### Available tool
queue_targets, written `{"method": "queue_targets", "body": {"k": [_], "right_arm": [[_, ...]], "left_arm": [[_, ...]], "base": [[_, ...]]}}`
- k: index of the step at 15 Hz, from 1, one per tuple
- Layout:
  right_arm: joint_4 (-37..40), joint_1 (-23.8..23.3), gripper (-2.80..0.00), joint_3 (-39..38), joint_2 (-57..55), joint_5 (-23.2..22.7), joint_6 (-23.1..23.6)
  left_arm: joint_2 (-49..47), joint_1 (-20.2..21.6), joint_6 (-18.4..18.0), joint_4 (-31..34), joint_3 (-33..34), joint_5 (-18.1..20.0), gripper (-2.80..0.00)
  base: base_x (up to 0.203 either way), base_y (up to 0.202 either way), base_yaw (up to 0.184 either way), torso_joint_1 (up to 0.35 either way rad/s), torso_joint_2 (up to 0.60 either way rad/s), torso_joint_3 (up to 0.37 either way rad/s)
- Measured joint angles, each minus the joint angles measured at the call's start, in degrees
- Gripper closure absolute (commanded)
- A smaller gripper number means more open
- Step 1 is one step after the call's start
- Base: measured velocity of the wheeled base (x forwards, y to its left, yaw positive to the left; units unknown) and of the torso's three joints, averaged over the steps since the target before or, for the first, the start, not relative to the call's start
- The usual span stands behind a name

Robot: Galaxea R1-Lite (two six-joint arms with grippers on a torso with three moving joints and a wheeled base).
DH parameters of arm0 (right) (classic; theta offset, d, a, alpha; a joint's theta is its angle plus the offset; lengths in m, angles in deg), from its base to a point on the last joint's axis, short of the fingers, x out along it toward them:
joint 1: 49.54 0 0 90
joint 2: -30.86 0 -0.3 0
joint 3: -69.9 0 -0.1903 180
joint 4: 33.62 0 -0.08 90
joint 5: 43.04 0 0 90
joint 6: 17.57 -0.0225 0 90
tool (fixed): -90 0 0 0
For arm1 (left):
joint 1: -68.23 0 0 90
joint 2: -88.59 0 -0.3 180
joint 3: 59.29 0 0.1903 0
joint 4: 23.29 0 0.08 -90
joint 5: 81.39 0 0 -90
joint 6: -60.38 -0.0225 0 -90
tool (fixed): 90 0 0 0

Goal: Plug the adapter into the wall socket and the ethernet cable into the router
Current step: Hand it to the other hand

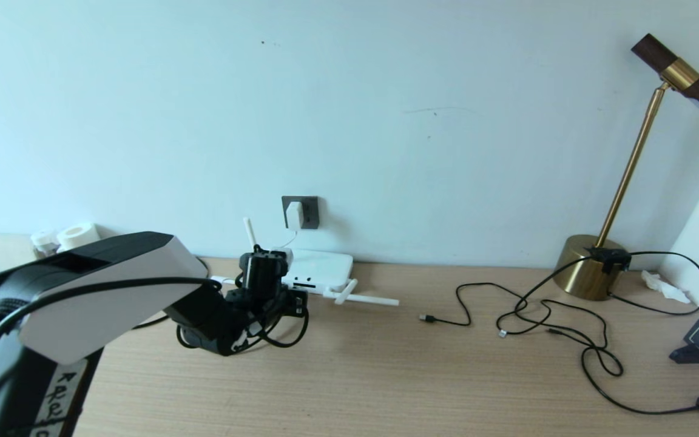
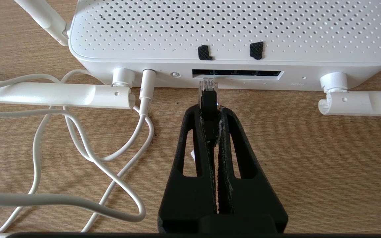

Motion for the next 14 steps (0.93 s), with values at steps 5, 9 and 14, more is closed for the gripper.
{"method": "queue_targets", "body": {"k": [5,9,14], "right_arm": [[0.0,0.0,-2.80,0.0,0.0,0.0,0.0],[0.0,0.0,-2.80,0.0,0.0,0.0,0.0],[0.0,0.0,-2.80,0.0,0.0,0.0,0.0]], "left_arm": [[0.1,0.1,0.0,0.0,-0.1,0.0,0.00],[0.1,0.3,0.0,0.0,-0.4,0.0,0.00],[-0.2,0.3,0.0,0.0,-1.2,0.0,0.00]], "base": [[0.000,0.000,0.000,0.000,0.00,0.000],[0.000,0.000,0.000,0.000,0.00,0.000],[0.000,0.000,0.000,0.000,0.00,0.000]]}}
